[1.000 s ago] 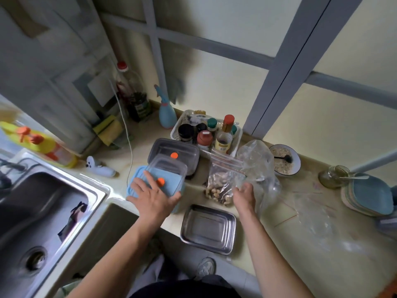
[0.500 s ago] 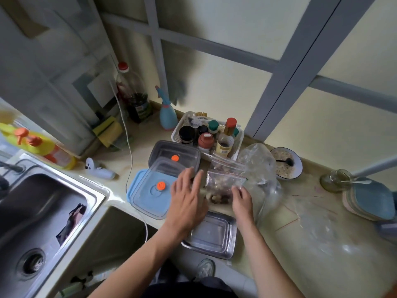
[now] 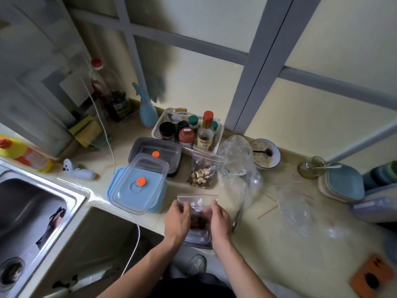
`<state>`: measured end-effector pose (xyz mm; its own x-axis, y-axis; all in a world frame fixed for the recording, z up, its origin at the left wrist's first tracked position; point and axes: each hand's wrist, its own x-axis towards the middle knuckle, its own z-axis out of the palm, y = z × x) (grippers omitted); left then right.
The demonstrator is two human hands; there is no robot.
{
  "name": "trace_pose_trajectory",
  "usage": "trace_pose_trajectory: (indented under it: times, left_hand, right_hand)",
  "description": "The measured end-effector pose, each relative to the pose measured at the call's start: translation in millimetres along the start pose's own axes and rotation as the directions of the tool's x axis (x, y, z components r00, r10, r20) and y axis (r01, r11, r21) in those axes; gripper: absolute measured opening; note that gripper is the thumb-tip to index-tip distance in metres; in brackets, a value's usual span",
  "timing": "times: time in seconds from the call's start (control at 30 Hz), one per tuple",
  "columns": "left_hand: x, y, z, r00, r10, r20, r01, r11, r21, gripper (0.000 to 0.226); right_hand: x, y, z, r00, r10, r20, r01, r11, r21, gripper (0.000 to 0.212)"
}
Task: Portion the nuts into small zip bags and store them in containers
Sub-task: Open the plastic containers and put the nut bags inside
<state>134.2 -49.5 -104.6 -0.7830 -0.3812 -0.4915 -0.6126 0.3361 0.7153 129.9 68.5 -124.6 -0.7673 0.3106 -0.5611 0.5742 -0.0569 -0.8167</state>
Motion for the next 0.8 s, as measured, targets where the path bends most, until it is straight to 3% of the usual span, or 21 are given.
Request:
trace_pose_trajectory:
  times: [0.07, 0.17, 0.27, 0.37, 0.43, 0.5, 0.53, 0.6, 0.7, 0.8]
  left_hand:
    - [1, -13, 1, 1.000, 0.003, -0.024, -0.001, 0.999, 0.053, 0.020]
    - [0, -29, 3, 1.000, 0.021, 0.012, -0.023, 0.975, 0.221, 0.011]
    - [1, -42, 5, 0.996, 0.080, 0.049, -0.092, 0.945, 0.315, 0.020]
    - [4, -50, 6, 0.987, 0.153, 0.048, -0.160, 0.951, 0.263, 0.042]
    - [5, -51, 5, 0.976, 0.199, 0.086, -0.215, 0.941, 0.262, 0.038]
    - [5, -53, 1, 0.960, 0.254, 0.119, -0.280, 0.877, 0.390, 0.008]
    - [6, -57, 1, 0.948, 0.296, 0.117, -0.316, 0.831, 0.458, 0.007]
    - [9, -69, 5, 0.914, 0.387, 0.123, -0.383, 0.722, 0.576, 0.030]
    - [11, -75, 5, 0.891, 0.438, 0.119, -0.391, 0.605, 0.694, 0.045]
    - [9, -68, -1, 0.893, 0.443, 0.077, -0.368, 0.621, 0.692, 0.043]
  right_hand:
    - [-4, 12, -4, 0.999, -0.020, -0.033, 0.009, 0.954, -0.300, 0.048]
    - [-8, 26, -10, 0.994, -0.095, -0.047, 0.038, 0.738, -0.674, 0.038]
    - [-8, 31, -11, 0.937, -0.349, 0.004, 0.204, 0.537, -0.818, 0.014]
    - [1, 35, -13, 0.759, -0.582, 0.292, 0.542, 0.316, -0.779, 0.015]
    - [4, 37, -13, 0.690, -0.513, 0.510, 0.696, 0.275, -0.664, 0.020]
    - [4, 45, -13, 0.703, -0.290, 0.649, 0.710, 0.246, -0.659, 0.041]
    - [4, 47, -12, 0.723, -0.166, 0.671, 0.691, 0.213, -0.691, 0.053]
    - [6, 47, -11, 0.743, 0.004, 0.670, 0.659, 0.175, -0.732, 0.068]
    - [12, 33, -7, 0.769, -0.026, 0.638, 0.620, 0.270, -0.736, 0.041]
    - [19, 24, -3, 0.795, -0.012, 0.606, 0.562, 0.391, -0.729, 0.025]
